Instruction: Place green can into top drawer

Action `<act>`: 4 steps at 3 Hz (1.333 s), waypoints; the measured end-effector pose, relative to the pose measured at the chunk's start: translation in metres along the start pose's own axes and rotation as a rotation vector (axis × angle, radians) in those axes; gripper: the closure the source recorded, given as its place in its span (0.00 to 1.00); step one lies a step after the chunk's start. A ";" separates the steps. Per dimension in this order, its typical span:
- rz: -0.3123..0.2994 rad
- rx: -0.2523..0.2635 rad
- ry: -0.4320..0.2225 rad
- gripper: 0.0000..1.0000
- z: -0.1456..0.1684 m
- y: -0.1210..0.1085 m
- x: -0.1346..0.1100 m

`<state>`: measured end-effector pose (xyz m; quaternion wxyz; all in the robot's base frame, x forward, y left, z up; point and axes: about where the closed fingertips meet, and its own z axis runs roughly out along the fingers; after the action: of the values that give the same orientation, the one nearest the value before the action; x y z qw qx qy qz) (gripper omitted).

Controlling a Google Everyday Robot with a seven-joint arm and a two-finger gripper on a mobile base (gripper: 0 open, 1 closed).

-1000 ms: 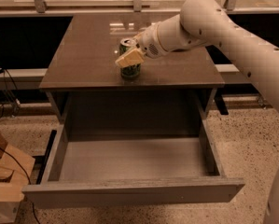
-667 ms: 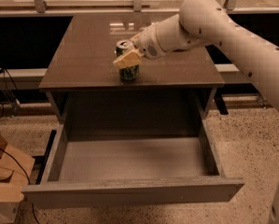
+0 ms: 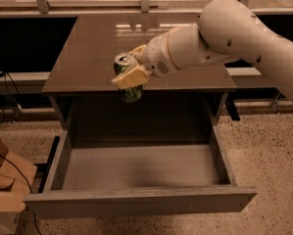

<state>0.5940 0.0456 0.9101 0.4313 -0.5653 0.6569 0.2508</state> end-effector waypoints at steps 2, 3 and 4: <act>0.026 -0.056 -0.049 1.00 0.020 0.087 0.028; 0.061 -0.007 -0.069 1.00 0.046 0.104 0.066; 0.089 0.056 -0.085 1.00 0.069 0.100 0.101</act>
Offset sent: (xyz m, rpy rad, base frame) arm -0.1055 0.0322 -0.1022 0.0991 0.0542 0.0076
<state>0.5187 0.0729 0.7739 0.4627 -0.5120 0.6694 0.2750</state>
